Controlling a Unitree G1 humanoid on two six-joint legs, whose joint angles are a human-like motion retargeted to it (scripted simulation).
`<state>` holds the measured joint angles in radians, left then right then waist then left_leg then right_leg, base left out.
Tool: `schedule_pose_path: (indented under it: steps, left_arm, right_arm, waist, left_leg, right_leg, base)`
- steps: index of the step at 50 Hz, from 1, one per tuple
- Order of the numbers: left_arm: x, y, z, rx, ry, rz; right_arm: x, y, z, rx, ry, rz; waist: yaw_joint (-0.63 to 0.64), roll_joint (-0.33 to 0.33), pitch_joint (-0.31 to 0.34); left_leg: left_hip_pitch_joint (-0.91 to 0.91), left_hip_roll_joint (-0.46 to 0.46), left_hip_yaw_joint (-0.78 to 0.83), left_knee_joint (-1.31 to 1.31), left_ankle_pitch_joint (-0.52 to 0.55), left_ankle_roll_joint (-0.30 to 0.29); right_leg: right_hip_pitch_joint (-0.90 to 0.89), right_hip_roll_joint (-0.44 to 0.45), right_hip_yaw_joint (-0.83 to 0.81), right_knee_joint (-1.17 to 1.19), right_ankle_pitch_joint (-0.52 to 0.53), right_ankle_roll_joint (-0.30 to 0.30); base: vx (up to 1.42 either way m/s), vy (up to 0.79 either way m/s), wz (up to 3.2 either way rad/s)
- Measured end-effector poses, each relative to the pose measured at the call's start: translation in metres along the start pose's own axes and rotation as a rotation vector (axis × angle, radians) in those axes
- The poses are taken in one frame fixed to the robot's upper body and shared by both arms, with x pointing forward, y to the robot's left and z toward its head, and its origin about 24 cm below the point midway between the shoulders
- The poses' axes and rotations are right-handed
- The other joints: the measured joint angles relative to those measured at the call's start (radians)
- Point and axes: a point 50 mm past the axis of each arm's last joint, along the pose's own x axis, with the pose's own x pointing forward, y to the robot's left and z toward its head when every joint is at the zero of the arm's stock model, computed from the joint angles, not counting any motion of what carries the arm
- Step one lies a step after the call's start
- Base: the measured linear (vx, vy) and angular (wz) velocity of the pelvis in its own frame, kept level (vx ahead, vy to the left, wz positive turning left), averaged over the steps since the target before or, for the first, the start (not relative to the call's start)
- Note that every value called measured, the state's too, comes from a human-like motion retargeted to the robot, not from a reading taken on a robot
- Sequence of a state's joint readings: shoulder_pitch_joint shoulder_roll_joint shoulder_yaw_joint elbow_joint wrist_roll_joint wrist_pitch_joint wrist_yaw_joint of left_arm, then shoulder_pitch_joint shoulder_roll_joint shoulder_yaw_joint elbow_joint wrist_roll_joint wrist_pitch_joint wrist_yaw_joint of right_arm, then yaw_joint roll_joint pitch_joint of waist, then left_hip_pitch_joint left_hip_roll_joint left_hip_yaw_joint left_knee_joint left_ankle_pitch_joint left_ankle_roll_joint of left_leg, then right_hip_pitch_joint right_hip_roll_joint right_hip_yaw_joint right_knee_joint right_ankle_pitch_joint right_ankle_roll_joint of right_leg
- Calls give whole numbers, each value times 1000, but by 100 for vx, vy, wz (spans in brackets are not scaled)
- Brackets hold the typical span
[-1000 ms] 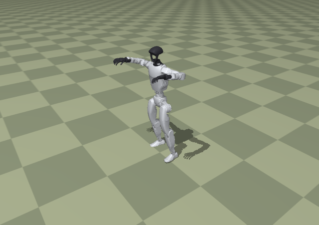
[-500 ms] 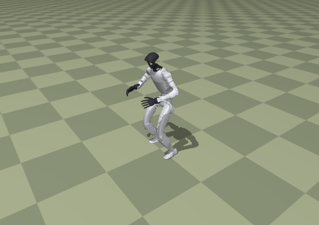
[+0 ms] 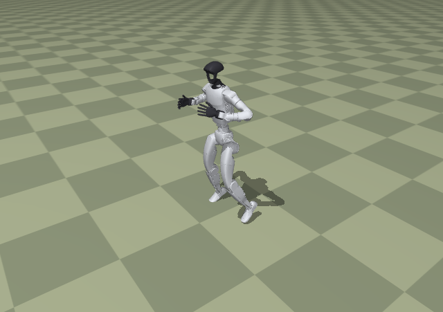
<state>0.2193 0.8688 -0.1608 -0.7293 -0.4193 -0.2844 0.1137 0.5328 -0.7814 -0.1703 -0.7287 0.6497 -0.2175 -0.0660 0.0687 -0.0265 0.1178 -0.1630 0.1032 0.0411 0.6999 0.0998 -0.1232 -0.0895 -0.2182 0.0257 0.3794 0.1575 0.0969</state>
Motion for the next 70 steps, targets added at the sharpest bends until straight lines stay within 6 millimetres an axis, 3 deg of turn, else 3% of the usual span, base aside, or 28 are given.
schedule_pose_path:
  steps: [2, 5, 7, 10, 12, 14, 17, 21, 27, 32, 35, 40, 43, 45, 47, 50, 51, 52, 53, 55, 57, 58, 59, 60, 61, 64, 67, 70]
  left_arm:
    - [3, -1, -7, 7, 21, -9]
    - [10, 1, -18, 82, 28, 0]
    - [19, 7, -28, 169, 36, 20]
    - [44, 20, -48, 296, 70, 78]
    - [60, 20, -66, 289, 115, 120]
    - [75, 9, -77, 212, 128, 162]
    - [91, -13, -74, 106, 55, 174]
    - [89, -25, -71, 125, 28, 76]
    - [39, -35, -99, -47, 217, 125]
    - [0, -30, -102, -47, 297, 190]
    - [-7, -23, -98, 4, 300, 183]
    - [12, -15, -98, 144, 257, 136]
    - [22, -22, -128, 176, 335, 175]
    - [33, -26, -147, 155, 403, 231]
    - [52, -23, -146, 119, 370, 308]
    - [89, -12, -105, 3, 140, 399]
    - [94, -10, -85, -72, 37, 384]
    - [98, -9, -65, -137, -62, 376]
    - [101, -7, -46, -186, -147, 389]
    - [95, -6, -16, -271, -299, 398]
    - [77, -10, -4, -286, -380, 406]
    - [70, -12, 0, -268, -400, 406]
    - [64, -13, 2, -257, -411, 407]
    - [59, -13, 4, -250, -416, 409]
    - [56, -15, 3, -266, -398, 410]
    - [52, -18, -7, -300, -313, 379]
    - [51, -20, -26, -278, -188, 317]
    - [43, -24, -47, -206, -47, 262]
  right_arm:
    - [-3, 6, -2, 48, 4, 21]
    - [-7, 15, -5, 87, 5, 58]
    - [-7, 17, -8, 104, -7, 40]
    - [9, 16, -25, 132, -34, -32]
    - [27, 20, -46, 163, -17, -102]
    - [45, 29, -62, 226, -15, -180]
    - [58, 46, -62, 341, -74, -249]
    - [62, 55, -52, 324, -123, -182]
    - [44, 52, -55, 350, -57, -141]
    - [15, 34, -56, 270, -5, -177]
    - [2, 23, -65, 172, 62, -233]
    - [-4, 19, -100, 105, 200, -322]
    - [11, 37, -133, 118, 262, -355]
    - [35, 48, -144, 87, 261, -351]
    - [70, 54, -126, 60, 140, -355]
    - [106, 52, -59, 124, -163, -367]
    - [100, 59, -37, 316, -248, -281]
    - [91, 57, -17, 389, -328, -235]
    - [80, 45, -4, 237, -365, -284]
    - [53, 39, 5, 132, -359, -276]
    - [26, 40, -9, 65, -240, -235]
    - [16, 39, -19, 53, -174, -216]
    - [7, 38, -28, 48, -112, -214]
    - [0, 35, -36, 47, -54, -222]
    - [-7, 30, -44, 41, -1, -245]
    - [-15, 17, -54, 34, 75, -310]
    - [-7, 10, -45, 32, 31, -289]
    - [6, 10, -25, -35, -57, -193]
  waist:
    - [4, 10, -24]
    - [8, 3, -67]
    - [6, -2, -67]
    - [-17, 3, 24]
    - [-32, 6, 138]
    - [-46, -2, 236]
    - [-43, -10, 321]
    - [17, -9, 348]
    - [23, -24, 244]
    - [-13, -37, 171]
    - [-22, -69, 207]
    - [-15, -45, 402]
    - [-26, -30, 402]
    - [-36, -27, 402]
    - [-41, -25, 402]
    - [-38, -16, 402]
    - [-24, -8, 396]
    - [-13, -1, 390]
    - [-9, 7, 384]
    - [-3, 16, 360]
    - [-11, 8, 291]
    - [-17, 0, 250]
    - [-16, 1, 207]
    - [-10, 7, 162]
    - [-12, 3, 127]
    - [4, 2, 58]
    - [31, 5, 39]
    - [65, 25, 9]
  left_leg:
    - [34, -16, -69, 69, 61, -42]
    - [111, -52, -163, -20, 85, -104]
    - [150, -37, -154, -50, -118, -67]
    - [167, 23, -71, 37, -661, 51]
    - [129, 36, -68, 189, -869, 160]
    - [28, 29, -86, 380, -915, 220]
    - [-78, 15, -107, 490, -857, 205]
    - [-41, -5, -104, 286, -763, 198]
    - [64, 2, -41, -258, -470, 113]
    - [94, 12, 30, -503, -411, 39]
    - [32, -19, 19, -396, -449, 52]
    - [-188, -32, -53, 149, -576, 102]
    - [-413, -7, -57, 488, -654, 171]
    - [-510, 3, -57, 622, -671, 208]
    - [-560, 9, -56, 668, -656, 225]
    - [-539, -11, -57, 529, -563, 242]
    - [-506, 4, -47, 444, -499, 227]
    - [-458, 4, -45, 315, -409, 216]
    - [-382, -24, -60, 94, -265, 213]
    - [-187, -43, -87, -403, 115, 129]
    - [-39, -36, -89, -737, 253, -19]
    - [-20, -30, -65, -775, 180, -74]
    - [-11, -10, -36, -787, 119, -107]
    - [-6, 17, -4, -787, 65, -128]
    - [3, -2, 15, -757, 78, -112]
    - [5, -14, 50, -573, 101, -50]
    - [-6, -12, 50, -275, 10, 23]
    - [10, -20, -9, -87, 72, 7]
  right_leg:
    - [22, 11, -5, 116, -36, -28]
    - [81, 27, 7, 117, -18, 15]
    - [126, 23, -21, 103, -228, 17]
    - [125, 0, -101, 237, -754, -26]
    - [41, -25, -125, 497, -928, -120]
    - [-62, -68, -146, 730, -959, -169]
    - [-112, -100, -171, 792, -937, -171]
    - [-100, -60, -136, 571, -816, -157]
    - [-39, -6, -143, 15, -441, -23]
    - [-46, 5, -105, -73, -361, 35]
    - [-21, 2, -10, -19, -452, 25]
    - [-140, -4, 13, 421, -725, -179]
    - [-357, -1, 36, 769, -835, -219]
    - [-450, 1, 49, 907, -878, -262]
    - [-506, 2, 54, 962, -871, -281]
    - [-502, 1, 38, 840, -770, -295]
    - [-474, 8, 21, 749, -686, -267]
    - [-434, 12, 5, 621, -580, -245]
    - [-370, 12, -8, 416, -431, -235]
    - [-211, 15, -27, -32, -20, -136]
    - [-102, 2, -60, -328, 265, 49]
    - [-92, -8, -95, -371, 272, 136]
    - [-91, 0, -133, -385, 236, 165]
    - [-96, 16, -172, -386, 179, 165]
    - [-84, -11, -181, -359, 138, 165]
    - [-58, -33, -165, -245, 86, 99]
    - [-41, -21, -78, -59, 61, 40]
    - [-33, 4, -29, 94, 70, 21]
  base:
    - [-43, -2, -3]
    - [-48, -4, 13]
    - [-61, -2, 37]
    - [-75, 4, 63]
    - [-80, 7, 69]
    - [-72, 5, 78]
    - [-51, 5, 53]
    - [-35, 8, -35]
    - [-24, 8, -52]
    - [-22, 5, -21]
    - [-30, -1, 6]
    - [-39, 4, 15]
    - [-32, 6, 0]
    - [-33, 4, -12]
    - [-39, 3, -13]
    - [-46, 2, -4]
    - [-43, -2, -15]
    - [-46, -3, -6]
    - [-52, -2, 16]
    - [-47, -2, 14]
    - [-37, -1, 7]
    - [-42, -6, 7]
    - [-48, -12, -1]
    - [-51, 0, 13]
    - [-53, 13, 28]
    - [-58, 15, 26]
    - [-60, 8, -12]
    - [-55, 7, -44]
